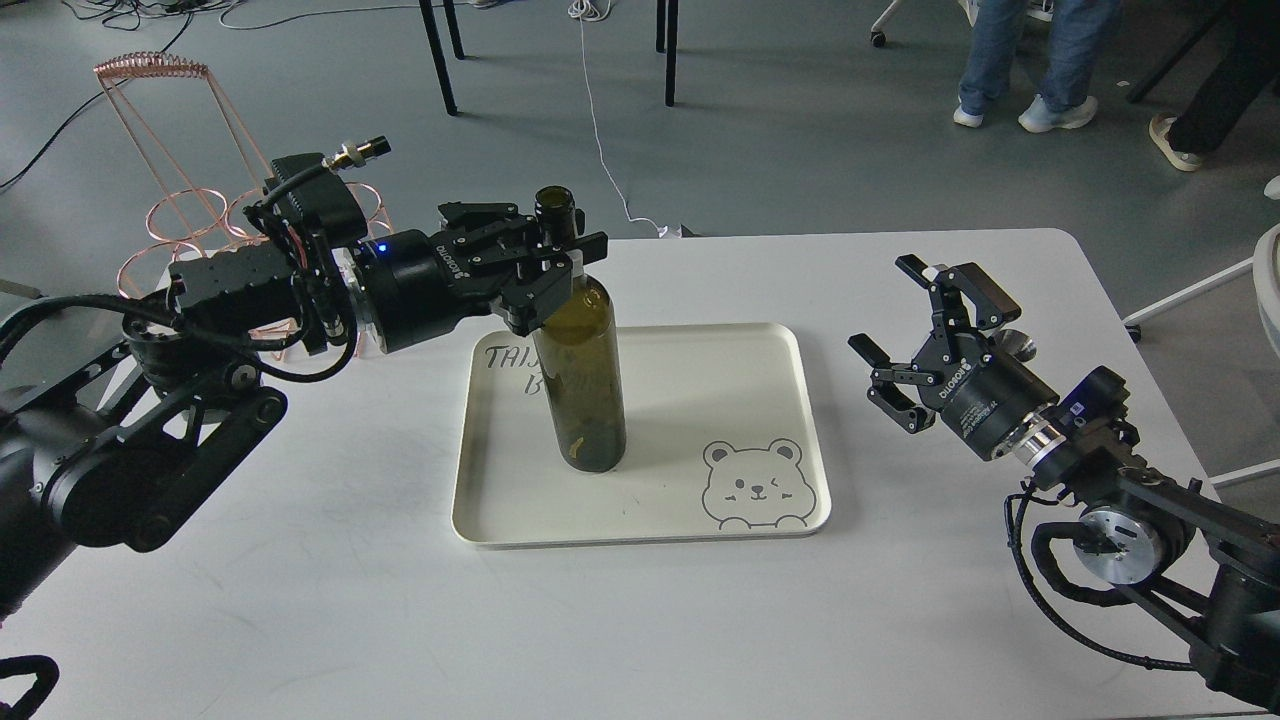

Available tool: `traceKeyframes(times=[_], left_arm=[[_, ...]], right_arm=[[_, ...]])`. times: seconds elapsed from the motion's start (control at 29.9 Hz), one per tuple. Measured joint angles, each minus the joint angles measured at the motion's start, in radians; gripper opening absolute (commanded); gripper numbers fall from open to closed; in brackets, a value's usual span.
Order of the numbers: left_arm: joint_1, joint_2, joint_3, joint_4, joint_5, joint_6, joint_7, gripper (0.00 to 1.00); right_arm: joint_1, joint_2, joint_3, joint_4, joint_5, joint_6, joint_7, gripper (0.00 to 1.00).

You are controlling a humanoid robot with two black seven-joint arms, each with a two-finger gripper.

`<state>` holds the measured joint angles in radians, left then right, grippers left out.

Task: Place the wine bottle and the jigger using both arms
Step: 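Lift the bottle and carry it over the copper wire rack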

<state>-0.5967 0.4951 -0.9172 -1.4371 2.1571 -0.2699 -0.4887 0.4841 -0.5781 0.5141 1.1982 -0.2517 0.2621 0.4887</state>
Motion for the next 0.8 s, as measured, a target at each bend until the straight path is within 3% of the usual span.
traceKeyframes(times=[0.17, 0.33, 0.57, 0.8], left_arm=[[-0.066, 0.021, -0.003, -0.006, -0.021, 0.0, 0.0, 0.2], [-0.23, 0.148, -0.004, 0.005, -0.153, -0.011, 0.0, 0.21], [-0.387, 0.327, 0.0, 0.196, -0.265, -0.045, 0.0, 0.21], [-0.405, 0.425, 0.06, 0.301, -0.267, -0.044, 0.0, 0.21]], right_arm=[[-0.001, 0.0, 0.0, 0.0, 0.0, 0.0, 0.0, 0.99], [-0.001, 0.0, 0.0, 0.0, 0.0, -0.011, 0.0, 0.99], [-0.001, 0.0, 0.005, 0.0, 0.0, -0.019, 0.0, 0.99], [-0.001, 0.005, 0.006, 0.0, -0.02, -0.021, 0.0, 0.99]])
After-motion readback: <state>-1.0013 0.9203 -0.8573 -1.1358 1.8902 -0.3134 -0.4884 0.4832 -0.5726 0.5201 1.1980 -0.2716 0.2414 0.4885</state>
